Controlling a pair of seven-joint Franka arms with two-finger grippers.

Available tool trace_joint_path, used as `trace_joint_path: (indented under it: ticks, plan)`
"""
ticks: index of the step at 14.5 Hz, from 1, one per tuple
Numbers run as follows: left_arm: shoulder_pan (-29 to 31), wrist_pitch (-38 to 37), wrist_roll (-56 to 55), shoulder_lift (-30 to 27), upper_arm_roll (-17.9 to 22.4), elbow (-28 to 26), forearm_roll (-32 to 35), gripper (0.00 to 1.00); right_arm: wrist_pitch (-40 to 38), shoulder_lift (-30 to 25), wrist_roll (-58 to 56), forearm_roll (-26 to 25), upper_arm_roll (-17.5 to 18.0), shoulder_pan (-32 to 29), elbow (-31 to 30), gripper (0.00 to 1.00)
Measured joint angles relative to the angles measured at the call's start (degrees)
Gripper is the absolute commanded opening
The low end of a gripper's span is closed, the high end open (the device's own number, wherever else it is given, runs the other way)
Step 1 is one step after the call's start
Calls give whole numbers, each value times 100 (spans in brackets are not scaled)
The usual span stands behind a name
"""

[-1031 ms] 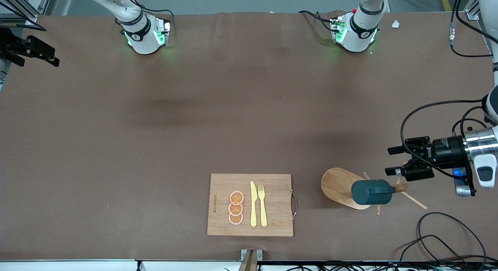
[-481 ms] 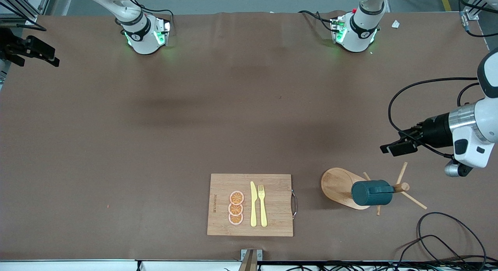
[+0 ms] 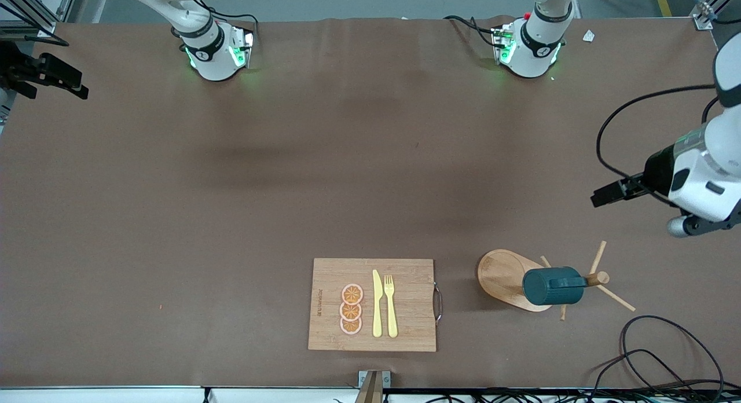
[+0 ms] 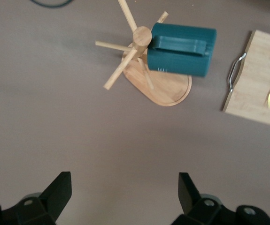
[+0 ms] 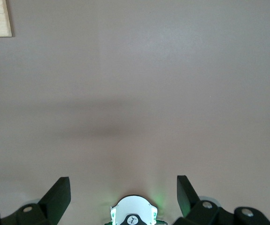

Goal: Pass cup and hang on rack

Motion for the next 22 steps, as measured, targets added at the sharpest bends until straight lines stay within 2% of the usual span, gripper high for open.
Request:
trace_joint_path:
  ticks: [2,3,6,9,15,22]
  plan:
    - [-33,-433,380,-353,127,-2,7,100,-1,0,0,0,-1,0,0,100]
    - [-196,-641,584,-539,399,-12,6,100,-3,0,0,0,-2,0,0,100]
    - [-1330,-992,1237,-1099,1809,-246,-121,100,-14,0,0,0,-5,-1,-1,100]
    - [-1898,-1017,1293,-1651,2355,-809,-316,100,-17,0,0,0,-5,-1,-1,100]
    - [-2035,-472,1264,-2267,2537,-1670,-608,100,-18,0,0,0,-5,0,-1,100]
    - [-2041,-232,1272,-2375,2560,-1896,-701,100,-18,0,0,0,-6,-1,-2,100]
